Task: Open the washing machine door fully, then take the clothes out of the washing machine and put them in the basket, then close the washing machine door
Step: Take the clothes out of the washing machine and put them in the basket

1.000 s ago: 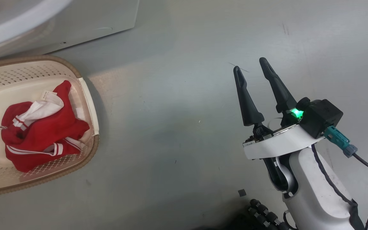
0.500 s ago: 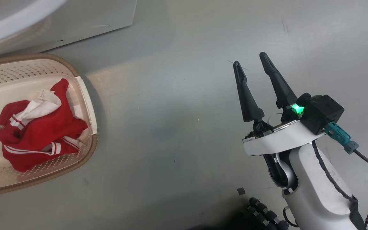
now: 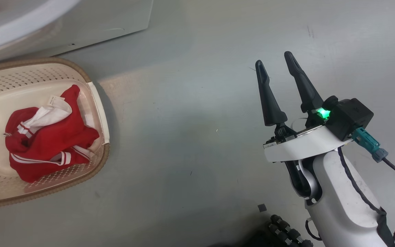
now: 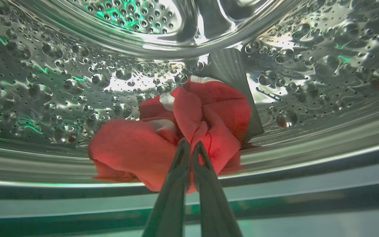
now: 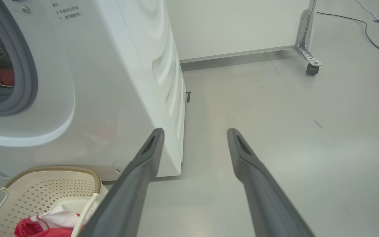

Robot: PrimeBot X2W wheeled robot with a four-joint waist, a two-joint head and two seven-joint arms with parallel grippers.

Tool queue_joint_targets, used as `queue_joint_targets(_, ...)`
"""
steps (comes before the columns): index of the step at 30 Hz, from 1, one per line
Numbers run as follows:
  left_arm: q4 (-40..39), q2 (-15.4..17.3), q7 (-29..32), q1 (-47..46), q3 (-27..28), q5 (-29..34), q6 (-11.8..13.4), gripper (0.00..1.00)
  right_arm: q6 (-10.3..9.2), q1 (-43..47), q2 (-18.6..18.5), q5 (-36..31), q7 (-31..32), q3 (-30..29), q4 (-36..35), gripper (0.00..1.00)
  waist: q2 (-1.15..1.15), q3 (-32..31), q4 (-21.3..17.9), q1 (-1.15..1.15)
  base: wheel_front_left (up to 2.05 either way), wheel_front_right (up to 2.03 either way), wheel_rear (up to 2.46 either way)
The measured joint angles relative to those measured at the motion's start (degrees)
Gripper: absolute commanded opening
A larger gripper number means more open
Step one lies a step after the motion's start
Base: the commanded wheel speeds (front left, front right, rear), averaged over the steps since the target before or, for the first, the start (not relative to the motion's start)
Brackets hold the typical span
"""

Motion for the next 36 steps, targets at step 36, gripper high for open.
queue_joint_targets(36, -10.09, -13.59, -34.71, 19.07, 3.59, -4.66, 0.96, 0.00, 0.15, 3.89, -0.03, -6.39, 0.00, -2.65, 3.31, 1.00, 0.00, -10.75, 6.80, 0.00, 0.00, 0.00, 0.00)
